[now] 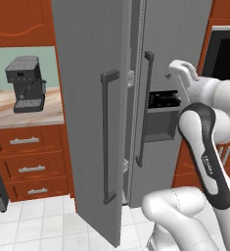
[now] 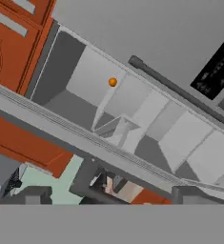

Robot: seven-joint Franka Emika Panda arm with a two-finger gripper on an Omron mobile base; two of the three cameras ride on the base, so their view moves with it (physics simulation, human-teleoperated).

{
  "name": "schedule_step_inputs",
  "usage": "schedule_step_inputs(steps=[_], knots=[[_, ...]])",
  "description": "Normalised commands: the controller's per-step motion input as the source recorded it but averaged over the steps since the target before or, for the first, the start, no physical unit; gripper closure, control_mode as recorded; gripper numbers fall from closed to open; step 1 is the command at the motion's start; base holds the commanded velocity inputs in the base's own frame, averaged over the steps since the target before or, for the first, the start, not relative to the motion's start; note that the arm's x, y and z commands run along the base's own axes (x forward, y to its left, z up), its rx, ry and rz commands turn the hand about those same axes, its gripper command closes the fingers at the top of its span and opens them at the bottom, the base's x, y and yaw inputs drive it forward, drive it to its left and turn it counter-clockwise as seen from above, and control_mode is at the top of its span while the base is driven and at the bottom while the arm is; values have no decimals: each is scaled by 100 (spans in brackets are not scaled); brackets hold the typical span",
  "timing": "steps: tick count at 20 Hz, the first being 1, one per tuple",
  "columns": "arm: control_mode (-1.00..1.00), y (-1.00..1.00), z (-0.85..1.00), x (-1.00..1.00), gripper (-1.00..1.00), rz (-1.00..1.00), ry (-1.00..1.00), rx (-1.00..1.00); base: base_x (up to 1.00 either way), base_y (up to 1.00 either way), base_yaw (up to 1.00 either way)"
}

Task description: Retrieve the tangerine and apple from the fridge and place them into the bowl on the dining table.

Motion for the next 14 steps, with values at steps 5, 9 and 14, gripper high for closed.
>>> schedule_step_inputs(steps=[5, 9, 14], knots=[[-100, -21, 0, 18, -100, -6, -3, 47, 0, 0, 0], [-100, 0, 13, 34, -100, -1, 24, 50, 0, 0, 0], [-100, 0, 33, 24, -100, 1, 27, 36, 0, 0, 0]])
